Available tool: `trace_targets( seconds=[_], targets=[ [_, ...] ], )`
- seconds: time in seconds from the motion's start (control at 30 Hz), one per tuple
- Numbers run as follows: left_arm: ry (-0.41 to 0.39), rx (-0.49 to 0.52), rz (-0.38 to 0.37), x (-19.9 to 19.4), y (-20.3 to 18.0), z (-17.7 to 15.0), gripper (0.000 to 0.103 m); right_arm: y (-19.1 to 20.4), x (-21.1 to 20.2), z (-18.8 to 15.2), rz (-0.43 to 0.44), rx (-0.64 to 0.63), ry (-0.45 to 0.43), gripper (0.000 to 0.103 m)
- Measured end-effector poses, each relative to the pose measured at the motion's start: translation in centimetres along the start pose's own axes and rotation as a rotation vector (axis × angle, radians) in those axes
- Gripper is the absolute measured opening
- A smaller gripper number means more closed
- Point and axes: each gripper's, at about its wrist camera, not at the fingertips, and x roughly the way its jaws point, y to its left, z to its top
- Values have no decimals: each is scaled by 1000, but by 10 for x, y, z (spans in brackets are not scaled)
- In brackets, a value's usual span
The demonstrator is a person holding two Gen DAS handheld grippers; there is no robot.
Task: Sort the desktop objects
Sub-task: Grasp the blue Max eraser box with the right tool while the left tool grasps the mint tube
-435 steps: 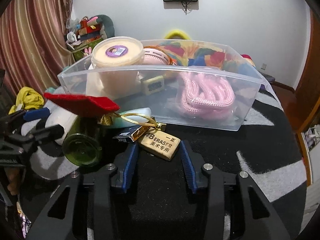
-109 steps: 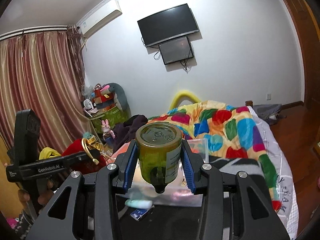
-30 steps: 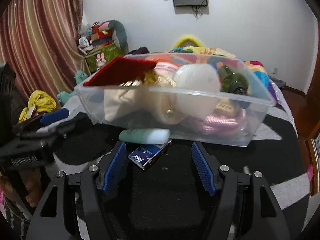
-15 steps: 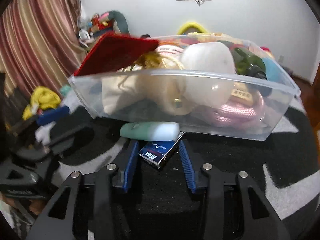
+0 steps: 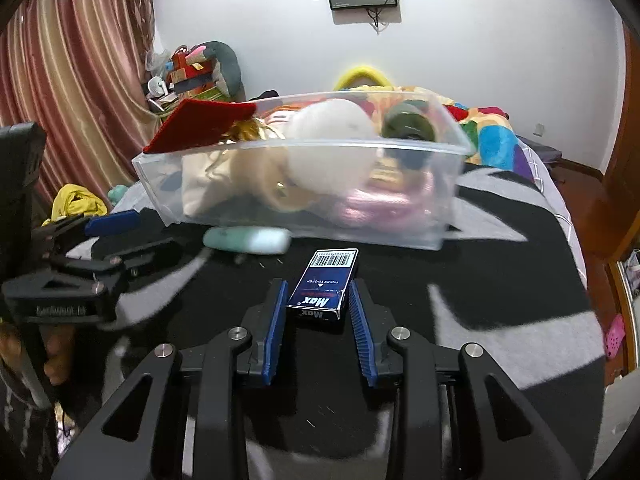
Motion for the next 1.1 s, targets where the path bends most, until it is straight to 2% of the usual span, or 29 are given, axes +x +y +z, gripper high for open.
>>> trace_targets(
  seconds=[0.13,0.27,0.4,0.5,0.6,0.87,1.0,1.03,1.1],
  targets=[
    [25,39,-15,2,-24,5,94,1,0,-7,-11,-66,28,29],
    [58,81,47,14,-48,9,94,2,-2,-12,-4,-71,17,29],
    [89,99,60,29,-62,12,94,5,0,-16,-36,-105,-5,33],
    [107,72,61,38,-65,15,94,13,0,-18,-82,-147,-13,33],
    [116,39,32,42,-64,18,94,9,-1,-18,-67,-132,-12,34],
    [142,15,44,56,-65,20,94,8,0,-15,-92,-121,-13,34],
    [144,-38,35,57,-59,18,94,4,2,-15,-73,-105,-12,34],
    [139,-50,39,56,-58,18,93,2,1,-14,-68,-99,-13,33],
    [123,-69,43,51,-53,16,83,0,1,-13,-65,-89,-22,28]
  ],
)
